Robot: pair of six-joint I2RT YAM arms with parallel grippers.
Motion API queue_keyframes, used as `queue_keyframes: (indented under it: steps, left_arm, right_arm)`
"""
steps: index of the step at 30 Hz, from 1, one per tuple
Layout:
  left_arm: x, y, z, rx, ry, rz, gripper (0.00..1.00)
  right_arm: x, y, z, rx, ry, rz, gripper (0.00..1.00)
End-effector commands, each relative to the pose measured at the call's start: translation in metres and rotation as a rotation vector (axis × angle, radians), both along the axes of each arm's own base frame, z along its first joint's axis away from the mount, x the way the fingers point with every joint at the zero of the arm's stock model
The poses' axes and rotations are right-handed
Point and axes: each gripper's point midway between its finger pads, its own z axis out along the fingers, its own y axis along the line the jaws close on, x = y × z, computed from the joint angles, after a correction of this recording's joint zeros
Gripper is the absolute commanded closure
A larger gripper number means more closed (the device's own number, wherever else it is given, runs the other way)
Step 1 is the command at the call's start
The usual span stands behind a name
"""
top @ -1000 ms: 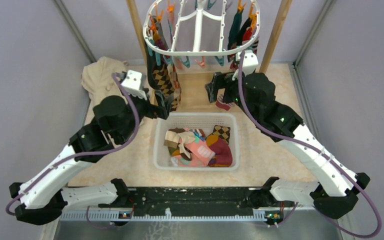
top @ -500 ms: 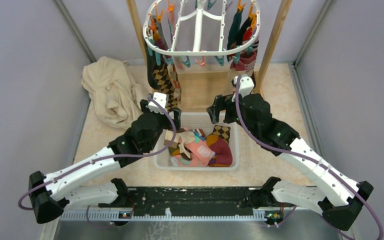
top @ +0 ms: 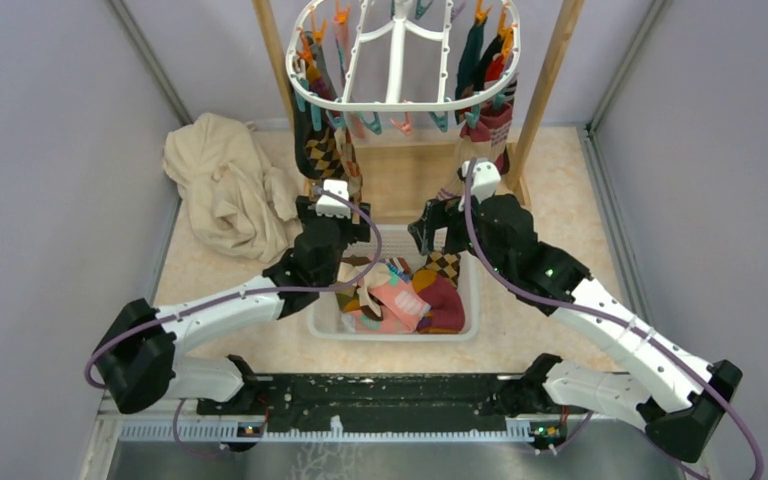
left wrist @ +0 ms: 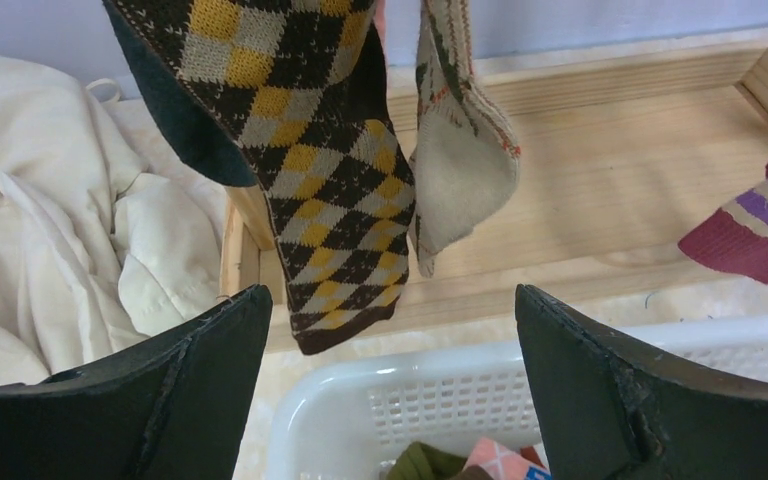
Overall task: Remove the socks clipped to the hanger
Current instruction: Remove the sock from the hanger.
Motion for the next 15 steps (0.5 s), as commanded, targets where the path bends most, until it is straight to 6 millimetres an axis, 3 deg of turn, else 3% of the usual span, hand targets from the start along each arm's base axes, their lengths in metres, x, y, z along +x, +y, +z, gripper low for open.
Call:
queue_keyframes:
  steps: [1, 7, 15]
  left_arm:
    - [0.014, -0.008, 0.012, -0.072, -0.07, -0.008, 0.03]
    - [0.03, -0.016, 0.005, -0.084, -0.08, -0.023, 0.03]
    - [0.052, -0.012, -0.001, -0.081, -0.104, 0.06, 0.04]
  right_arm:
    - [0.006, 0.007, 0.012, 0.036, -0.04, 0.01, 0.08]
    - [0.007, 0.007, 0.006, 0.025, -0.028, 0.01, 0.08]
    - [0.007, 0.002, 0.002, 0.011, -0.016, 0.001, 0.08]
